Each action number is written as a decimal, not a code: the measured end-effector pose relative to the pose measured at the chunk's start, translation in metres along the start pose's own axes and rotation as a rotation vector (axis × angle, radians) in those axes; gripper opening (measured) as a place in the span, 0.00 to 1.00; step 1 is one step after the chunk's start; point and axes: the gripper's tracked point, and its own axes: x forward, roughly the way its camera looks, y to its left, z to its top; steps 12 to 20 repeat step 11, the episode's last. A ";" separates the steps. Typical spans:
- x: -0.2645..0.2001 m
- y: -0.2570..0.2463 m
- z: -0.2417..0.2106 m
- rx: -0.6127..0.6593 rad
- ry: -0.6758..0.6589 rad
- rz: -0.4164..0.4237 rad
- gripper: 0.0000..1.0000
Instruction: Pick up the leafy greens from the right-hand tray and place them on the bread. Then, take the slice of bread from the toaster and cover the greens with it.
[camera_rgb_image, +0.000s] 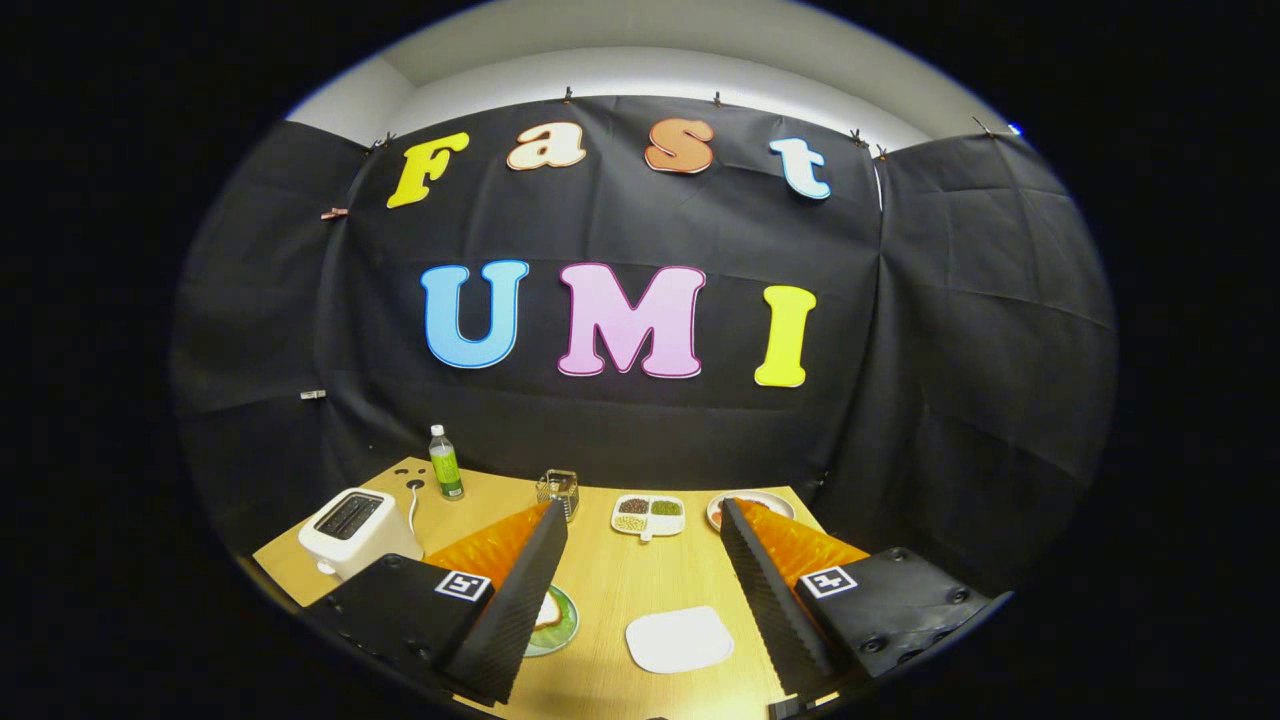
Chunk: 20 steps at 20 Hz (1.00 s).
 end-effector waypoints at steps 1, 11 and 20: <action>0.001 0.001 -0.001 0.002 0.005 -0.002 0.96; 0.005 0.009 0.003 0.026 0.020 -0.010 0.96; 0.005 0.009 0.003 0.026 0.020 -0.010 0.96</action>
